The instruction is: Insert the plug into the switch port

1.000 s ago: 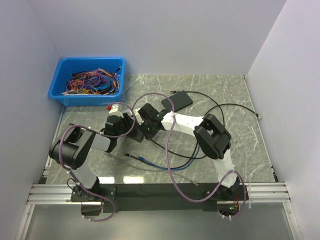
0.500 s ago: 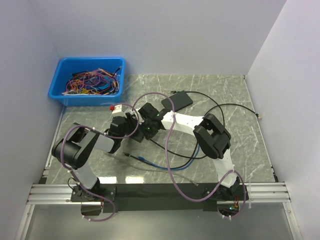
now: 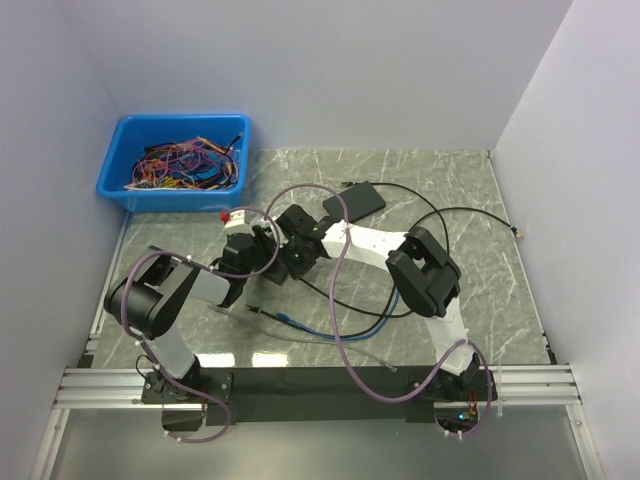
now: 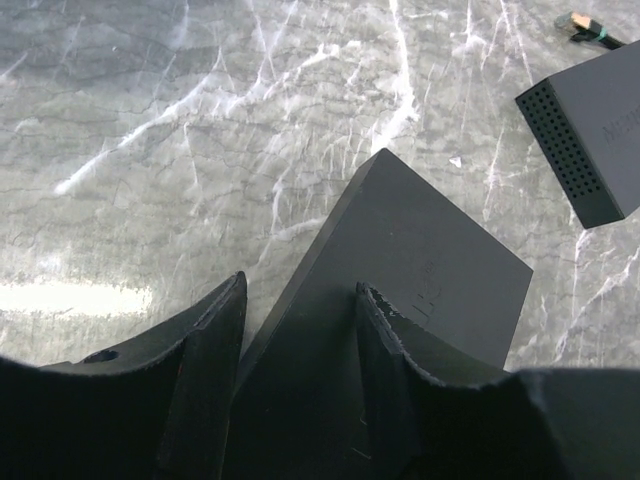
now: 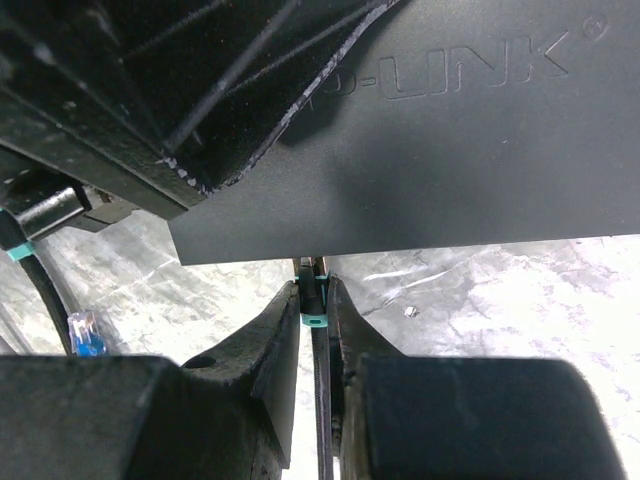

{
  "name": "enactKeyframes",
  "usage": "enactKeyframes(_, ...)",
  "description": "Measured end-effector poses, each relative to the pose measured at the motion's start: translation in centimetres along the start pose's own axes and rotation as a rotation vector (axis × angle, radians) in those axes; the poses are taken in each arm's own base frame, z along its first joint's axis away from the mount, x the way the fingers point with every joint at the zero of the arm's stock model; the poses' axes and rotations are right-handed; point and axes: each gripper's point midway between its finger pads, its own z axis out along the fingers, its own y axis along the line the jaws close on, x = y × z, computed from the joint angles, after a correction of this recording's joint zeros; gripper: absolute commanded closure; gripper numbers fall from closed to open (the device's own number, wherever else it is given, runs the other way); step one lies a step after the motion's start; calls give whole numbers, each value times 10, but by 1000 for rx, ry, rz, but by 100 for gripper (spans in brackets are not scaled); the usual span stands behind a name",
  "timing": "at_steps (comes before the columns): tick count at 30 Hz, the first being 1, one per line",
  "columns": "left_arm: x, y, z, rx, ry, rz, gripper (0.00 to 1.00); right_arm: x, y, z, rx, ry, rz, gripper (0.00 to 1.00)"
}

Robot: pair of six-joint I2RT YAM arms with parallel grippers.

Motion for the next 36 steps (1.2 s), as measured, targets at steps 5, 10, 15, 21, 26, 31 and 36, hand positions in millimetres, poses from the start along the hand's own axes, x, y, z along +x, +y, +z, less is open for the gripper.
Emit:
enactKeyframes(5, 3, -1, -7, -34, 31, 1, 47, 6, 0, -2, 2, -43, 4, 77)
enactKeyframes(10, 9, -9, -16, -66, 96, 11, 46, 5, -2, -5, 13, -129, 7, 66)
enactKeyframes(15, 11, -11, -24, -130, 147, 37, 43, -9, 1, -20, 12, -243, 17, 55)
enactKeyframes(21, 14, -10, -37, -189, 221, 89, 32, -39, 9, -66, 16, -423, 11, 51)
enactKeyframes(26, 3, -6, -37, -220, 241, 108, 31, -38, 24, -92, -4, -503, 8, 50)
enactKeyframes(31, -31, 16, -44, -266, 197, 66, 28, -14, 51, -108, -42, -525, -12, 50)
enactKeyframes(36, -78, 30, -70, -249, 71, -20, 27, 1, 76, -110, -95, -539, -15, 51)
